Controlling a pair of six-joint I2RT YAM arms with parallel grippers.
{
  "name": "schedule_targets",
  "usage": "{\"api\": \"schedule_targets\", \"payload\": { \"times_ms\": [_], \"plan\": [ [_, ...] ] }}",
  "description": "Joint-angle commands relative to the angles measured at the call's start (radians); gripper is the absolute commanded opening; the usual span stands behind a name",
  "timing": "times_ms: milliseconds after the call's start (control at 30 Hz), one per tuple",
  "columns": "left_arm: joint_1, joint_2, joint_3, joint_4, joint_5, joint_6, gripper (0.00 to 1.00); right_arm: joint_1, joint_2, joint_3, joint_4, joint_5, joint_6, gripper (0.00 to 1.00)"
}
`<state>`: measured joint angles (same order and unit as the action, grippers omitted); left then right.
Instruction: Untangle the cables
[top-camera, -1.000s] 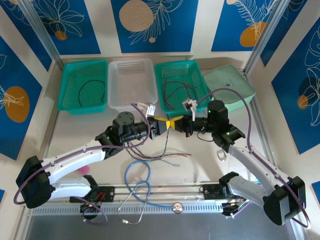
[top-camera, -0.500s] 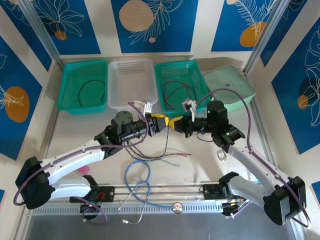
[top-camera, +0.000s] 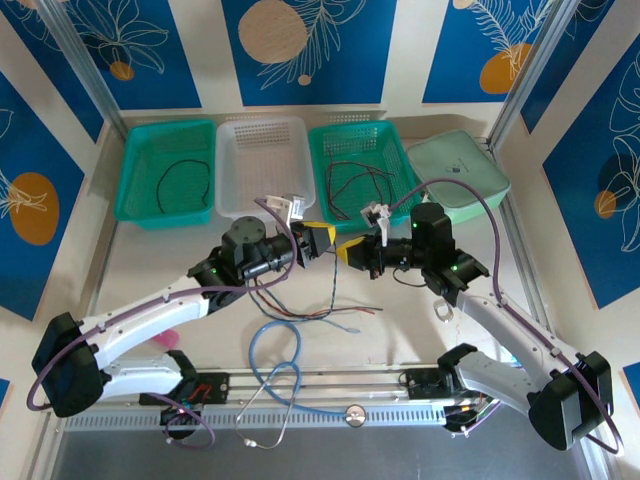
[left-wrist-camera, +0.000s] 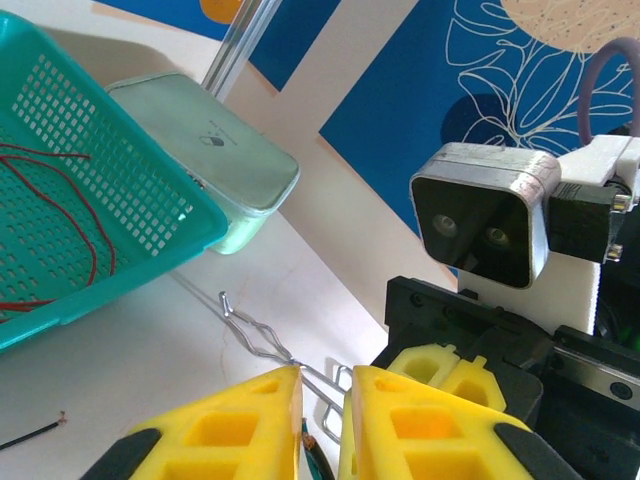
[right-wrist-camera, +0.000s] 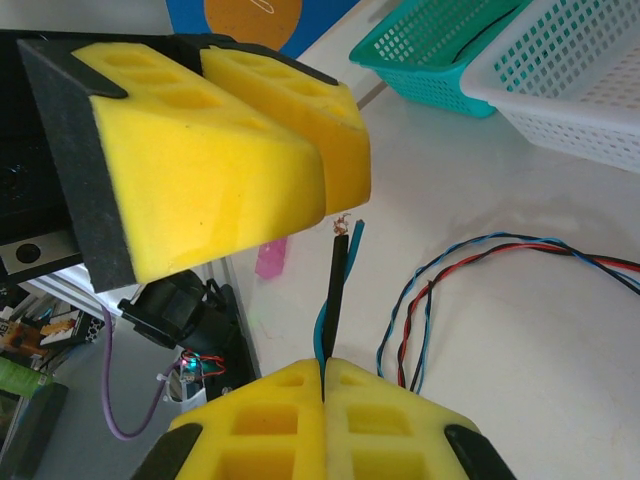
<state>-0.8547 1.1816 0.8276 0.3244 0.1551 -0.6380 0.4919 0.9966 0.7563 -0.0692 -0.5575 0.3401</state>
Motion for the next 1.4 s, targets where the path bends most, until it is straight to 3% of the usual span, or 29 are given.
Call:
{"api": "schedule_targets", "payload": {
  "times_ms": [0,200,533,667,800,1000,1367],
  "plan": [
    [0.008,-0.01,0.035,-0.031,-0.007,0.023,0.24,0.009,-0.018,0.009,-0.023,-0.012,-0.022,0.0],
    [0.008,-0.006,0.032,-0.049,0.034,0.013,0.3,0.01,-0.012,0.015,-0.021,-0.009,-0.023,0.0],
    [0.007,-0.019,0.016,-0.047,0.021,0.009,0.06,0.031,0.025,0.038,-0.018,0.008,-0.028,0.0],
    [0.008,-0.056,0.025,-0.146,-0.069,0.023,0.0,0.03,0.006,0.026,-0.012,0.021,-0.03,0.0],
    [0.011,-0.09,0.041,-0.256,-0.151,0.038,0.0,0.029,-0.009,0.014,-0.011,0.013,-0.03,0.0],
    [0.029,-0.121,0.018,-0.28,-0.19,0.015,0.0,0.029,-0.02,0.005,-0.011,0.013,-0.028,0.0],
    [0.061,-0.197,-0.018,-0.331,-0.233,0.001,0.0,-0.028,-0.137,-0.063,0.067,0.176,0.054,0.0]
  ]
}}
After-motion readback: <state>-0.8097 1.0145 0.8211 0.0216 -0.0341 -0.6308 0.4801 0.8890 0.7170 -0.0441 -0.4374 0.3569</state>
